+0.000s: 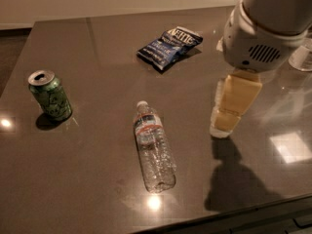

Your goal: Place water bottle upright

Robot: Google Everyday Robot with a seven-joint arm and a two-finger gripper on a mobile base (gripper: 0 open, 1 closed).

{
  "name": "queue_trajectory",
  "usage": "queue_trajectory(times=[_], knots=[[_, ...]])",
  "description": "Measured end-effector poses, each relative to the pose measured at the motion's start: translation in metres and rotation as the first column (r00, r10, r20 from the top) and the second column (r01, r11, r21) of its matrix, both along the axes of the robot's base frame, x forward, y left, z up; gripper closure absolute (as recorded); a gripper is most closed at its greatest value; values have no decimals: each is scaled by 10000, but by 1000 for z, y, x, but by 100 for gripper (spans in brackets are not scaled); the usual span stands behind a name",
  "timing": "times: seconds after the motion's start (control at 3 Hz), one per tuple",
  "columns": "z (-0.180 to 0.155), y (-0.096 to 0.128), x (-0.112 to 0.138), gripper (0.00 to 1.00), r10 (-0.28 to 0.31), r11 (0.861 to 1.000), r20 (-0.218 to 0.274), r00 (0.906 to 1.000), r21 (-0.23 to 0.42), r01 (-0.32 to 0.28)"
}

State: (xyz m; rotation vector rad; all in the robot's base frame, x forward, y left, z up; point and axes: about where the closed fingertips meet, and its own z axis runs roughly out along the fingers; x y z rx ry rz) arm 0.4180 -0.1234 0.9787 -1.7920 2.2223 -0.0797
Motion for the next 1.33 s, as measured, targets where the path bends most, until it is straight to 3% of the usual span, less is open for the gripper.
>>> queue_trajectory(times=[0.33,0.67,1.33], knots=[[-13,24,2,0,-655,9978,-432,9969,-143,650],[-25,40,9,0,-1854,9823,-862,9789,93,1869],[-39,65,12,0,-3723,9266,-939,9234,193,3755]])
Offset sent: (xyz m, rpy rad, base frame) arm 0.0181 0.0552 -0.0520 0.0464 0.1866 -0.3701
